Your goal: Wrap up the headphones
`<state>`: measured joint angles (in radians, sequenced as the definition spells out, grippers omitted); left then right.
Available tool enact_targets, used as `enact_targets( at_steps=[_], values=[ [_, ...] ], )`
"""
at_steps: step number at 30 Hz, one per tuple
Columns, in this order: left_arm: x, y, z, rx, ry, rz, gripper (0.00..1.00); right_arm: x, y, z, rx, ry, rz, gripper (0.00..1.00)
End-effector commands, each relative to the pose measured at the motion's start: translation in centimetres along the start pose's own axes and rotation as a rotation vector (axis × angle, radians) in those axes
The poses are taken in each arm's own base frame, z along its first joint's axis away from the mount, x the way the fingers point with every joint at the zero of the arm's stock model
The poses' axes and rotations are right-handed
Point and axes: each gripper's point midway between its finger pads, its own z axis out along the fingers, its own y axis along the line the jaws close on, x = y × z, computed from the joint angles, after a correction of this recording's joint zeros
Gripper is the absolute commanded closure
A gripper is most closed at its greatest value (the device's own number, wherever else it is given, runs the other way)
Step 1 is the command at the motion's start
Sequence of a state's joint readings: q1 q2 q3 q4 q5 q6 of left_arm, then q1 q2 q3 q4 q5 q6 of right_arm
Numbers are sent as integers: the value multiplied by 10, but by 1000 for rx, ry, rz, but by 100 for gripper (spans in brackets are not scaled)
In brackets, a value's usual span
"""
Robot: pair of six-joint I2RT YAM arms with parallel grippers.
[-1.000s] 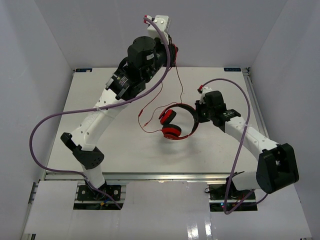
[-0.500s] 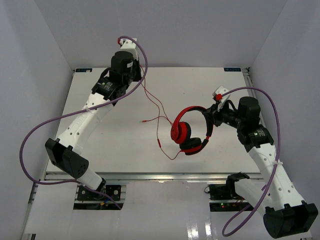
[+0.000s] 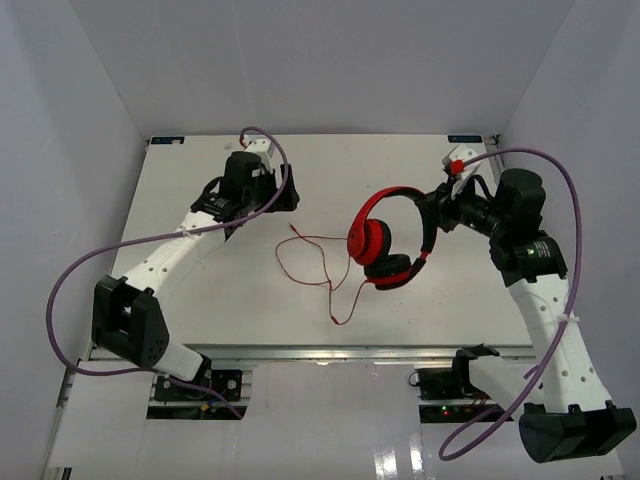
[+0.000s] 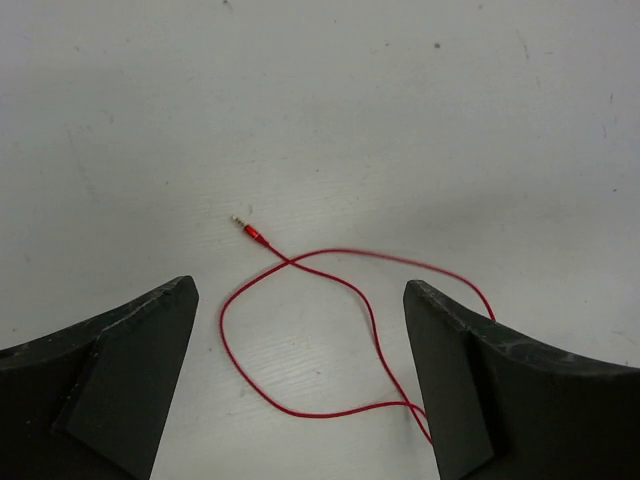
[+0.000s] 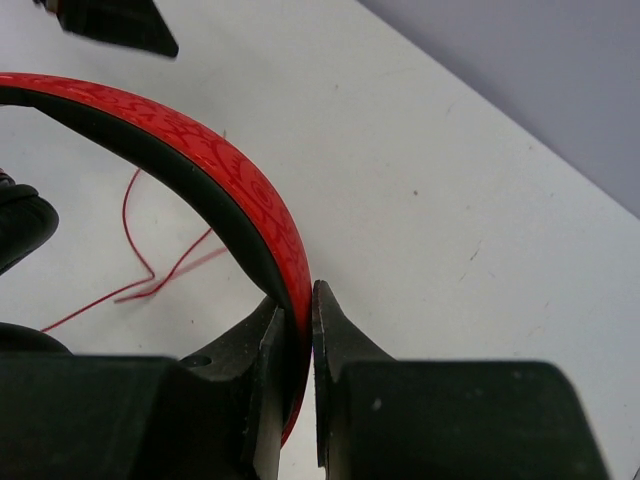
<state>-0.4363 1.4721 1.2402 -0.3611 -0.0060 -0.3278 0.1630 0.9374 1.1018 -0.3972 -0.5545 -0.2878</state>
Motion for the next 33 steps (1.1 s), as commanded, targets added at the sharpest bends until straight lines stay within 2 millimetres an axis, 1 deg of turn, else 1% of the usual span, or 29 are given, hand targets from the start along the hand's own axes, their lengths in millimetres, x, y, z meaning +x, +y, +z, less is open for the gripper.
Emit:
enact_targets(
  at_steps=[1, 2, 3, 4, 5, 7, 9, 12, 15, 18, 20, 22, 23, 24, 26, 28, 29, 30, 31, 33],
  values=[
    [-36, -43, -58, 292, -239, 71, 3, -55, -6, -4, -9, -101, 83, 92],
    [-42, -57, -76, 383, -311, 104, 2, -59, -9, -4, -5, -103, 113, 92],
    [-40, -71, -95, 483, -371, 141, 2, -63, -10, -3, -5, -105, 147, 92],
    [-22, -79, -106, 572, -399, 177, 2, -63, -12, 1, -12, -96, 184, 92],
    [-30, -89, -132, 647, -518, 223, 2, -64, -13, 3, -21, -94, 201, 92],
    [-5, -101, -149, 770, -570, 276, 2, -66, -14, 8, -39, -86, 229, 92],
    [13, -109, -157, 858, -576, 313, 2, -68, -15, 13, -53, -77, 261, 92],
    [26, -124, -167, 956, -572, 374, 2, -69, -16, 16, -71, -64, 274, 92],
    [33, -134, -169, 1022, -570, 438, 2, -77, -13, 14, -88, -71, 266, 92],
    [50, -138, -163, 1071, -538, 481, 2, -89, -12, 8, -87, -89, 250, 92],
    [62, -137, -159, 1097, -520, 493, 3, -95, -12, 6, -83, -100, 247, 92],
    [68, -136, -162, 1113, -554, 504, 3, -102, -15, 3, -69, -111, 241, 92],
    [74, -134, -162, 1114, -556, 500, 3, -107, -17, 2, -61, -119, 237, 92],
    [83, -130, -158, 1107, -548, 497, 3, -108, -18, 3, -59, -119, 239, 92],
    [88, -125, -154, 1082, -557, 499, 2, -115, -19, 3, -68, -129, 248, 92],
    [102, -118, -145, 1061, -539, 488, 2, -122, -18, 3, -84, -139, 260, 92],
    [107, -117, -144, 1067, -540, 482, 2, -125, -17, 2, -89, -144, 265, 92],
    [108, -119, -146, 1083, -560, 482, 2, -128, -17, 3, -94, -147, 273, 92],
    [114, -120, -143, 1097, -547, 469, 2, -130, -18, 3, -93, -151, 276, 92],
    [116, -127, -142, 1115, -559, 465, 2, -136, -20, 3, -91, -160, 274, 92]
  ],
)
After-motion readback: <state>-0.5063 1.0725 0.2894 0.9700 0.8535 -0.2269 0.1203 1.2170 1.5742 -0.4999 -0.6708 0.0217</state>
